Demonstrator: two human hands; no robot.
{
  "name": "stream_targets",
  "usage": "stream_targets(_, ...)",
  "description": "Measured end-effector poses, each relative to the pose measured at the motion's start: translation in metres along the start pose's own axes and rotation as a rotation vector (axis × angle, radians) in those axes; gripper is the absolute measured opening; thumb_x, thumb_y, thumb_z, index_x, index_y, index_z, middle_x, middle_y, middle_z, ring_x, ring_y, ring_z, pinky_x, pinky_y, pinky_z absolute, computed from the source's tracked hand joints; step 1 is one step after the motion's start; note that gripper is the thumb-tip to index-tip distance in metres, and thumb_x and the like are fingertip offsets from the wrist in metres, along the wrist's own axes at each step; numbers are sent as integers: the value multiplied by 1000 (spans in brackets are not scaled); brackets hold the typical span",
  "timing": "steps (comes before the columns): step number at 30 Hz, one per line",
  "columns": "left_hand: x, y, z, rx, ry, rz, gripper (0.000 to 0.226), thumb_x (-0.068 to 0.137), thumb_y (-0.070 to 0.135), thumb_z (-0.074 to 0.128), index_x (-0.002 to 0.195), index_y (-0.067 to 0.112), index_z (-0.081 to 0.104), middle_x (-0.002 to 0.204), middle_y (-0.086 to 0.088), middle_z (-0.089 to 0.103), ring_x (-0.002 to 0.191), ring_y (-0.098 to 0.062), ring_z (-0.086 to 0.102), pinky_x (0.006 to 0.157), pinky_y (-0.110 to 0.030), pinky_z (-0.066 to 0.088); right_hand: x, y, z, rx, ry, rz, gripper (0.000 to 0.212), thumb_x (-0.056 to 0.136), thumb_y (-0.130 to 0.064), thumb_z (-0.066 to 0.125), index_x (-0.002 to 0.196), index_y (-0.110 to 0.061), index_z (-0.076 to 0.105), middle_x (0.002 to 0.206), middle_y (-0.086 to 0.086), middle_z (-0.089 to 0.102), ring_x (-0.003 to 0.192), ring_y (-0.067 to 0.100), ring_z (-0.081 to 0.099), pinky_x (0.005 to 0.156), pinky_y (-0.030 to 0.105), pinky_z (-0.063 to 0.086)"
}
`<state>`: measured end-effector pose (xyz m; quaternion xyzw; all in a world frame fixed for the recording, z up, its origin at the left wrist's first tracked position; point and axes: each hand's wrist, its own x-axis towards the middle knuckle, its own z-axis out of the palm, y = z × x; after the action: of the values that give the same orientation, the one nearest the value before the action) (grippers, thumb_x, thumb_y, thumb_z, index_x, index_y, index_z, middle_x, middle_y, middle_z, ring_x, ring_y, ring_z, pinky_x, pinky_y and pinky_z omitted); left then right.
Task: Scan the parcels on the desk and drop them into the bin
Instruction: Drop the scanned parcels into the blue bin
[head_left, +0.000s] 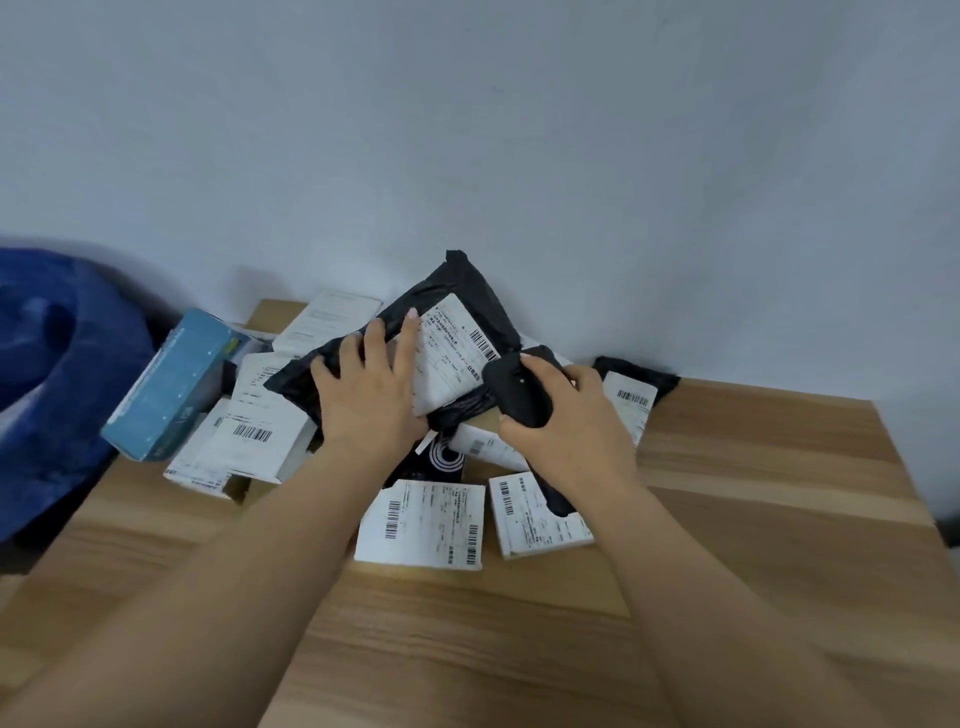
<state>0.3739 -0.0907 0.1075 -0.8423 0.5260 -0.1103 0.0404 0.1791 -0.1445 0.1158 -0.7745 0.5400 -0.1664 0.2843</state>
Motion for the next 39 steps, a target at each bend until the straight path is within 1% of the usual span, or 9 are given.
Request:
stream_targets(4,-6,-10,-27,116,55,34,124,74,66,66,154,23,-18,156,-11,15,138,-32,27,109,-58,32,-11,-11,-24,-130,-72,-123,72,80,-55,63,146,-49,35,141,-4,40,118,22,53,91,40,52)
stream_targets(8,-14,-16,-48,190,66,12,124,76,69,63,153,23,-21,157,-11,13,138,-32,27,109,-58,32,-24,-17,-46,-217,-113,-201,71,81,-56,61,146,-49,36,139,-3,41,118,23,53,93,39,50)
stream_targets(12,-23,-14,-63,208,76,-34,124,74,68,65,154,22,-18,156,-12,18,137,-32,30,106,-58,35,-33,-19,-62,-255,-131,-248,70,81,-56,61,147,-48,37,136,-2,44,118,25,53,93,39,50)
stream_targets(18,-37,-10,-77,239,36,-86,126,74,68,66,153,20,-20,155,-12,17,137,-33,30,106,-58,35,-43,-21,-80,-283,-122,-298,70,84,-57,61,148,-47,35,130,0,44,109,24,55,86,36,50)
stream_targets(25,-55,-12,-85,259,2,-142,128,74,69,66,153,20,-23,154,-12,16,136,-34,30,106,-59,35,-54,-24,-92,-387,-193,-332,72,82,-57,62,149,-46,36,130,0,44,110,27,56,83,36,50)
stream_targets(28,-65,-19,-84,264,-14,-177,129,74,68,66,152,20,-25,154,-12,16,138,-35,27,105,-58,35,-60,-28,-94,-372,-188,-340,69,81,-53,63,146,-47,39,124,-1,45,105,25,56,78,34,48)
stream_targets(33,-83,-34,-81,265,-30,-234,126,76,65,65,152,20,-25,155,-12,14,137,-34,29,104,-58,36,-74,-37,-92,-336,-210,-361,69,81,-51,64,146,-48,38,128,-1,45,109,28,55,83,36,48)
stream_targets(35,-90,-41,-82,235,-34,-270,126,76,64,65,152,21,-25,156,-12,14,137,-34,28,104,-58,36,-79,-42,-88,-285,-203,-370,68,81,-52,63,144,-49,38,127,-1,46,109,27,56,87,36,49)
stream_targets(39,-105,-62,-86,114,-35,-384,130,72,69,67,152,22,-23,155,-12,15,138,-36,27,104,-59,36,-85,-65,-73,-206,-199,-414,69,81,-52,62,145,-49,36,130,-3,45,109,25,56,83,33,46)
